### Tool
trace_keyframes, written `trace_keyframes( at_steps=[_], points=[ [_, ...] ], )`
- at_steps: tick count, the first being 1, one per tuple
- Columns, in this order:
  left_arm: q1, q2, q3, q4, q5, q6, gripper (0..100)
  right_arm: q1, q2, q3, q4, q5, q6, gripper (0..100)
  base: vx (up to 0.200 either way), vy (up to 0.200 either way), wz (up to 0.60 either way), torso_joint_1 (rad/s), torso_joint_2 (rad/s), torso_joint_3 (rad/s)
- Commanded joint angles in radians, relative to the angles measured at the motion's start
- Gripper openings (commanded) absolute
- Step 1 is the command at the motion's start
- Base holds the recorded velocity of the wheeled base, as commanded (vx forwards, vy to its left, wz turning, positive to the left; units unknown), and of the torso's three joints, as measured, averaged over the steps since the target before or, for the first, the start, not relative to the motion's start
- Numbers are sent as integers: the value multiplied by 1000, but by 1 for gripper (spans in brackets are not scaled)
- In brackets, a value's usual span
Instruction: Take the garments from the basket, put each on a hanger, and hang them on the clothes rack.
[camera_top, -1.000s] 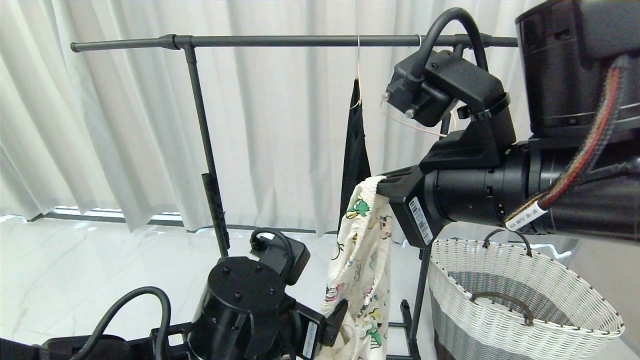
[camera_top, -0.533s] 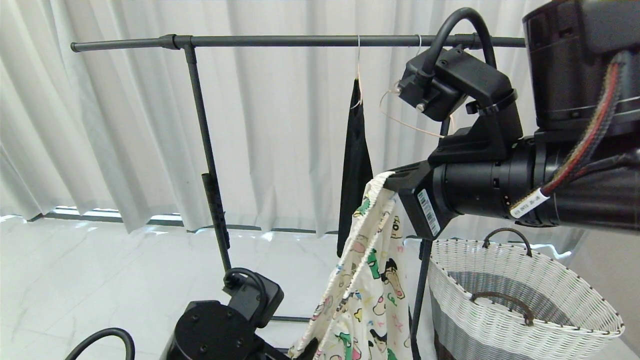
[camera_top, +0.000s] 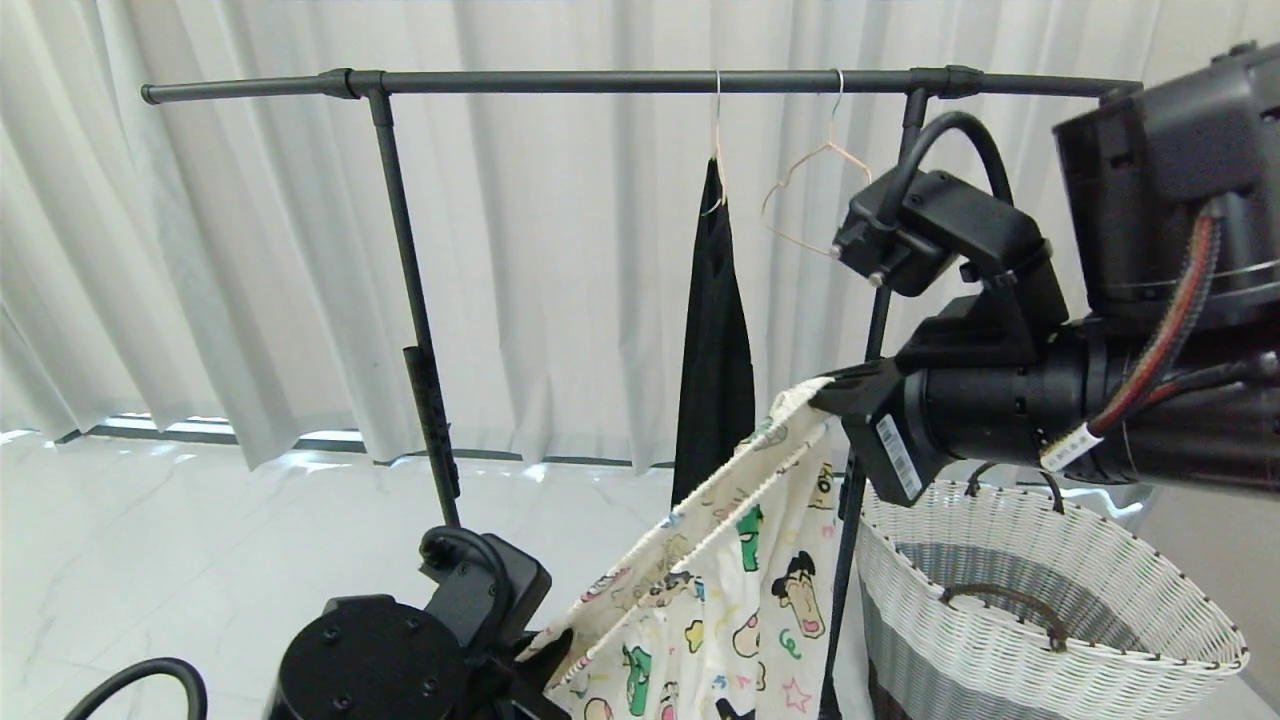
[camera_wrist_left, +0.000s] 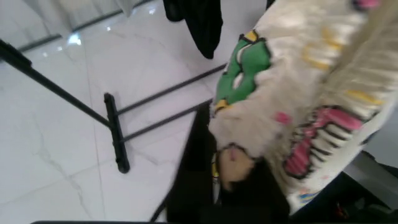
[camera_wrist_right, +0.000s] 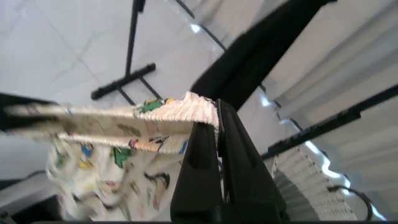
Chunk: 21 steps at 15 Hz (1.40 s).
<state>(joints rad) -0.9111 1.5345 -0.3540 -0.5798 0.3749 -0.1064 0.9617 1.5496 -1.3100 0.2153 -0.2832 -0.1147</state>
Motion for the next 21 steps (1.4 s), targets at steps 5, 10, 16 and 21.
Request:
trace_keyframes(
  at_steps=[5,10,16,21],
  points=[
    [38,-166,-338,336,-47,37,0,-101,-220,192,82,-2,-2,0,0,0,0,0,0,0],
    [34,-180,-800,813,-238,36,0,-150,-247,-8,242,4,-2,0,0,0,0,0,0,0],
    [34,-195,-1129,1192,-378,40,0,-149,-209,-212,323,6,-2,0,0,0,0,0,0,0],
    [41,-234,-1033,1163,-355,152,0,-147,-238,-209,372,19,-2,0,0,0,0,0,0,0]
  ],
)
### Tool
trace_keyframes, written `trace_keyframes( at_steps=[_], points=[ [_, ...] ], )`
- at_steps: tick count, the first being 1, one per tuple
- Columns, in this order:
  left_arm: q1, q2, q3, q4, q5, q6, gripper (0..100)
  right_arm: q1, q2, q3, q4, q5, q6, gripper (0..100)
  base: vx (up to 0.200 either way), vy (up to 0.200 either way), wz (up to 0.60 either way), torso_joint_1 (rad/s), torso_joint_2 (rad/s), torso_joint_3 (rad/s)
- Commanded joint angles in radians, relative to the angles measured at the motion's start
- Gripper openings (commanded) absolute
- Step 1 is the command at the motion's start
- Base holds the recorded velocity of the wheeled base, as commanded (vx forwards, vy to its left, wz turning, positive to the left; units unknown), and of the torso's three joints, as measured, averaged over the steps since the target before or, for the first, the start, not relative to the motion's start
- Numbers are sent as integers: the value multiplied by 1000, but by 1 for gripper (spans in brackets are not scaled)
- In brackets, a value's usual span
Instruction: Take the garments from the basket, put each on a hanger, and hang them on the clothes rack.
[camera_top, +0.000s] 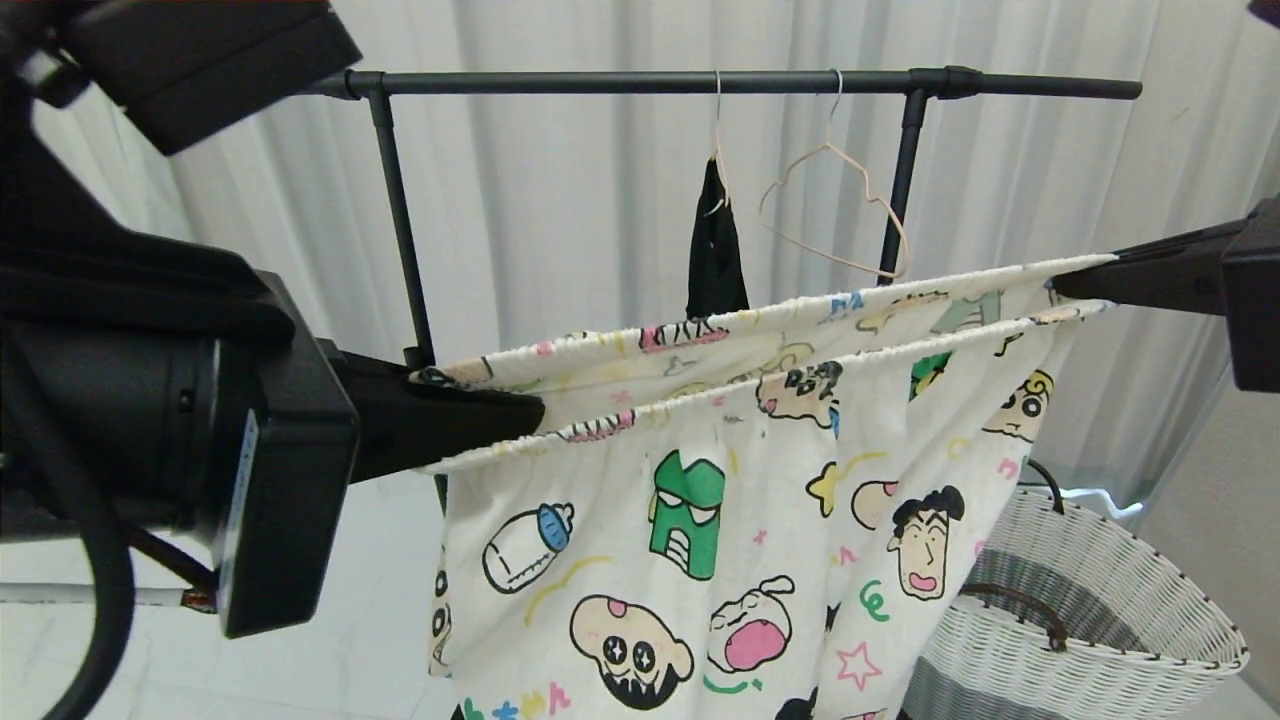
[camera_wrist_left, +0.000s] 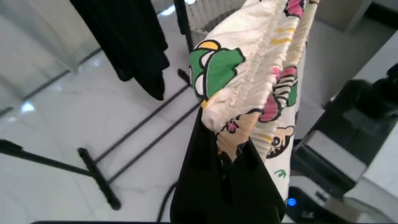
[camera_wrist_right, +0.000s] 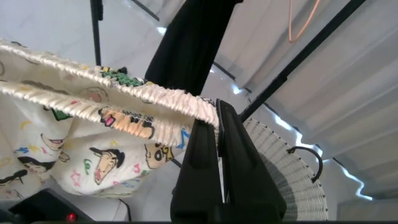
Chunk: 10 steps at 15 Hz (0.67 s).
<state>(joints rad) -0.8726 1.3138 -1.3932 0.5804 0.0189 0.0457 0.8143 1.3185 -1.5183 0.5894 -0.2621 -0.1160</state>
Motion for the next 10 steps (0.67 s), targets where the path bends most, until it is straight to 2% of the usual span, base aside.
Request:
trace_keyframes(
  at_steps=[1,3,5,6,8,10],
  points=[
    [17,-5,8,-57,1,25,0,3,-24,-2,43,9,-1,0,0,0,0,0,0,0],
    [30,58,6,-240,3,43,0,17,-84,-10,150,106,-4,0,0,0,0,0,0,0],
    [40,101,6,-347,13,45,0,60,-111,-11,175,126,-4,0,0,0,0,0,0,0],
    [40,130,3,-407,22,52,0,112,-127,-13,199,126,-4,0,0,0,0,0,0,0],
    [38,131,6,-410,24,77,0,149,-130,-11,204,127,-4,0,0,0,0,0,0,0],
    [38,116,6,-406,24,83,0,149,-127,-11,204,126,-4,0,0,0,0,0,0,0]
  ],
)
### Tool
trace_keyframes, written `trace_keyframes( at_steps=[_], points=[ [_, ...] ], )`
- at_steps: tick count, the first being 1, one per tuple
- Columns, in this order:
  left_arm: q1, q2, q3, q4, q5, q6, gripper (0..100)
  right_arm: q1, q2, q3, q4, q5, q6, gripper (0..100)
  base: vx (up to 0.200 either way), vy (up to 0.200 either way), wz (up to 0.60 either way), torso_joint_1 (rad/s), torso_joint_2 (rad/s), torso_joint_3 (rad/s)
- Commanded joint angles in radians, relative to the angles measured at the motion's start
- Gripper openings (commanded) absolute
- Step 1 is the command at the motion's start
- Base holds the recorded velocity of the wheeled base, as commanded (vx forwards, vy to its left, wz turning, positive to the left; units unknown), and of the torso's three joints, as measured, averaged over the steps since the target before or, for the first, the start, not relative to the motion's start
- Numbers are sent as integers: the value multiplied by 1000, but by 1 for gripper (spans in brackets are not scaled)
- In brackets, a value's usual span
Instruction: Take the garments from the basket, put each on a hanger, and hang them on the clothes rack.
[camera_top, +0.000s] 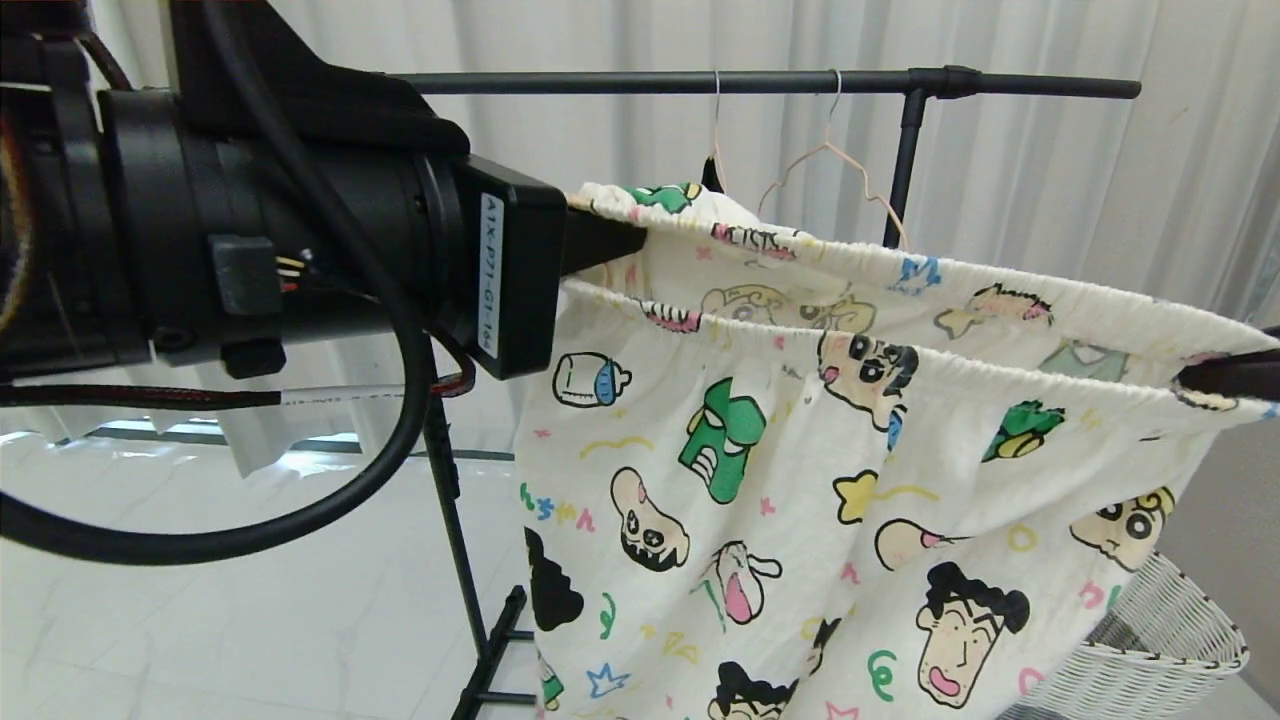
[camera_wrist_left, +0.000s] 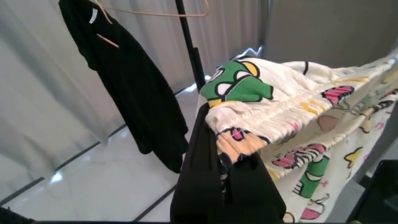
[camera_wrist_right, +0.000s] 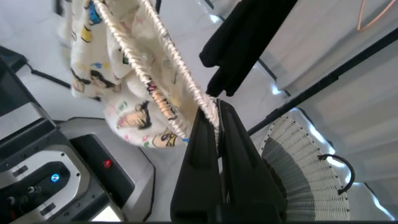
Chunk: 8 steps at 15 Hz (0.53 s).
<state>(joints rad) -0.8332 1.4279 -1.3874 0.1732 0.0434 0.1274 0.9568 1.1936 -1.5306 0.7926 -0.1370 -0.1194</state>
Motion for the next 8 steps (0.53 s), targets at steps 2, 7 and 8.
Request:
trace_keyframes(
  at_steps=[2,7,8],
  points=[
    [-3,-24,-10,98,-2,15,0,7,-2,1,-1,0,0,0,0,0,0,0,0,0],
    [-41,-60,-151,615,-168,11,0,-29,29,-19,-1,0,0,0,0,0,0,0,0,0],
    [-41,-60,-159,694,-224,0,0,-43,46,-29,-4,4,0,0,0,0,0,0,0,0]
  ],
)
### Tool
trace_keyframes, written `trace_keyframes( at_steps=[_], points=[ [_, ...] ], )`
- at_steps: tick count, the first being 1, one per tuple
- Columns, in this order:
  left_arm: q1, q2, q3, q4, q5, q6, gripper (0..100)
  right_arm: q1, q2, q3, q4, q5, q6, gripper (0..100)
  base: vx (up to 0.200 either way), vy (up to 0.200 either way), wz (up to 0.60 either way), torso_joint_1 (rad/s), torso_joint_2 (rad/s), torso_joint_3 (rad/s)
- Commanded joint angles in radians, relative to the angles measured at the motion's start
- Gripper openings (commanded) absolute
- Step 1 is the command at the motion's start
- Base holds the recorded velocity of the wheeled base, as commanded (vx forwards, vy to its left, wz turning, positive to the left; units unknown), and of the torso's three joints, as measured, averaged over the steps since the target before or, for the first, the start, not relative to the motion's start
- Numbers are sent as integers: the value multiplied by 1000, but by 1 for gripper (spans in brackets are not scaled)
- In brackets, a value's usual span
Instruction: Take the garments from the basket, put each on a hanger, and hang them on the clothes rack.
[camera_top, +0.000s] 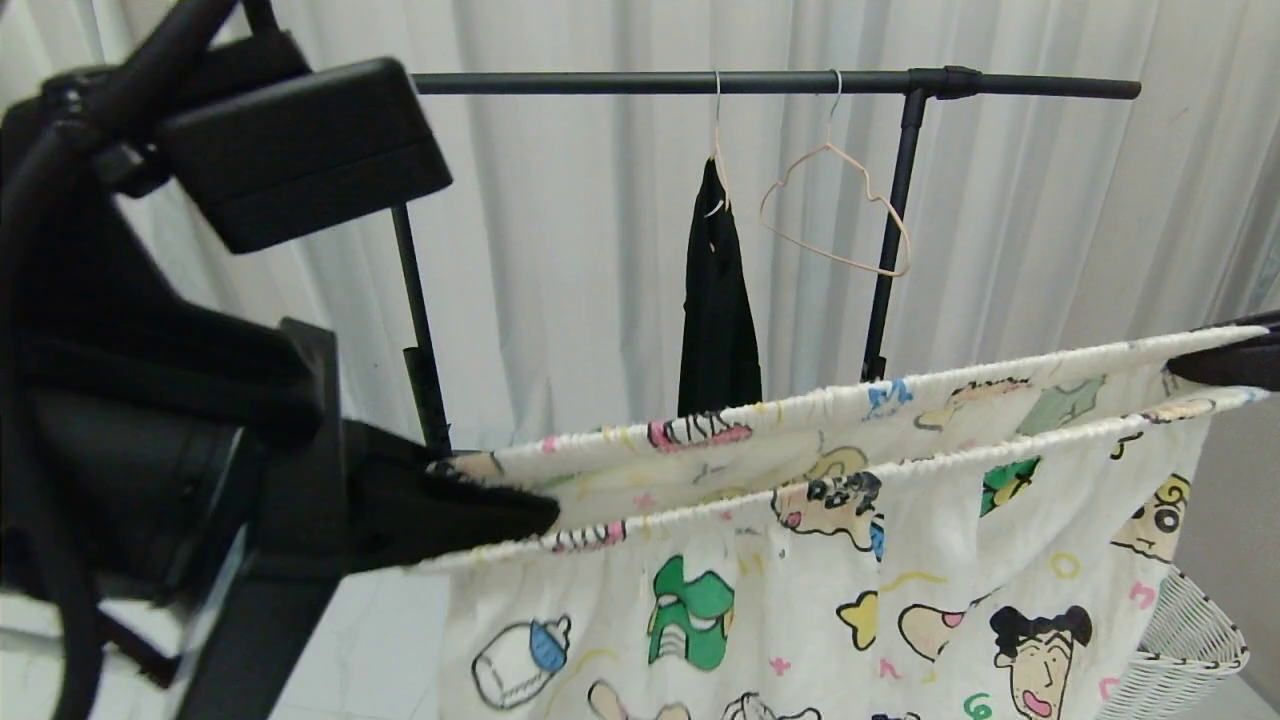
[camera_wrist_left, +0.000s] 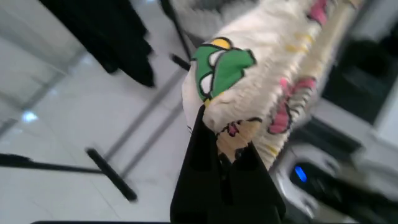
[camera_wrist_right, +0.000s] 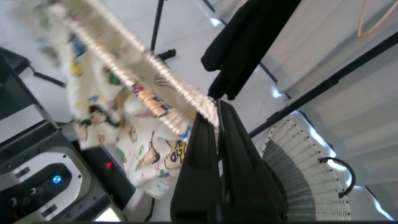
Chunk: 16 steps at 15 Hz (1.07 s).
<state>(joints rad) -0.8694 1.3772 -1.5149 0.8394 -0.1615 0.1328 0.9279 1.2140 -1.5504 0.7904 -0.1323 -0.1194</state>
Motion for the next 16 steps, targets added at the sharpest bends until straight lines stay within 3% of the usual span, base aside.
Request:
trace_keyframes(
  at_steps=[1,3,5,7,12,15,16],
  points=[
    [-7,-10,-39,81,-89,-35,0,-21,45,-23,-5,7,0,0,0,0,0,0,0,0],
    [-57,-10,-68,159,-193,-171,0,-37,111,-79,-25,48,0,0,0,0,0,0,0,0],
    [-126,-20,-70,162,-210,-328,0,-37,180,-146,-33,57,-2,0,0,0,0,0,0,0],
    [-155,-46,-61,162,-210,-355,0,-35,239,-208,-33,69,-5,0,0,0,0,0,0,0],
    [-171,-66,-59,162,-210,-351,0,-37,269,-241,-27,80,-14,0,0,0,0,0,0,0],
    [-57,-30,-80,162,-207,-232,0,-93,179,-241,138,71,-14,0,0,0,0,0,0,0],
    [4,3,-108,162,-205,-133,0,-101,124,-241,247,73,-14,0,0,0,0,0,0,0]
  ],
)
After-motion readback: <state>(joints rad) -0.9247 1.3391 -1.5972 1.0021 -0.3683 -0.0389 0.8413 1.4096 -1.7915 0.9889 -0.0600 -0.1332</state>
